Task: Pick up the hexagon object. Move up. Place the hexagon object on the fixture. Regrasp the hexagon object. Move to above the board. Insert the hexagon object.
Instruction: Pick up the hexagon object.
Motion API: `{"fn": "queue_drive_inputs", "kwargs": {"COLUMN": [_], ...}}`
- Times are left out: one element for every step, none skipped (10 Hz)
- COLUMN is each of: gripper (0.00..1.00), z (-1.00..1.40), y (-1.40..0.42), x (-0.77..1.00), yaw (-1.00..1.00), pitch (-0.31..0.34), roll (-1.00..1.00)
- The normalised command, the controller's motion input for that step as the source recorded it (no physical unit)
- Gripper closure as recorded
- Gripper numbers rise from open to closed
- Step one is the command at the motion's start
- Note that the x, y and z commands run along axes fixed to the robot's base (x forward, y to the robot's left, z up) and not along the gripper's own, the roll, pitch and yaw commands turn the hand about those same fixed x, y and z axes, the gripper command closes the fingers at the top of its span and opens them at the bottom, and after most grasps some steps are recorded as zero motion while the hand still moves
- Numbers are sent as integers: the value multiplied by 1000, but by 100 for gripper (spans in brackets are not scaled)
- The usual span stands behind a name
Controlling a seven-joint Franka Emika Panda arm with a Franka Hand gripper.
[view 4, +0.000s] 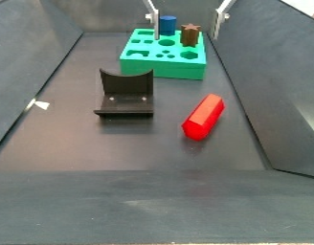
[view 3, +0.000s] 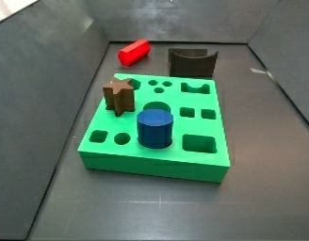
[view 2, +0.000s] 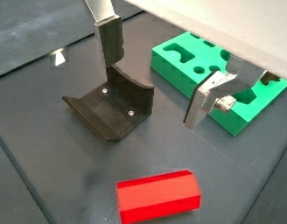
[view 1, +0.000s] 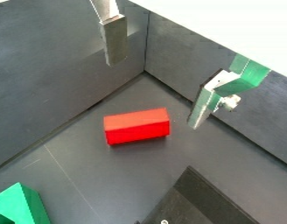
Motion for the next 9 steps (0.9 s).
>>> {"fn": "queue_drive_inputs", "kwargs": {"gripper": [0, 0, 0, 0, 0, 0, 0, 0, 0], "z": [-494, -789, -769, -803, -769, -731, -817, -754, -703], "y": [174, 271, 294, 349, 340, 334, 94, 0, 0], "x": [-63, -57, -157, -177, -169, -151, -163, -200, -243], "yaw": [-254, -354, -437, -523, -497, -526, -557, -460, -491], "pitch": [-30, -27, -20, -43, 0, 0, -40, -70, -94], "roll": [0, 0, 3, 0, 1, 0, 73, 134, 106]}}
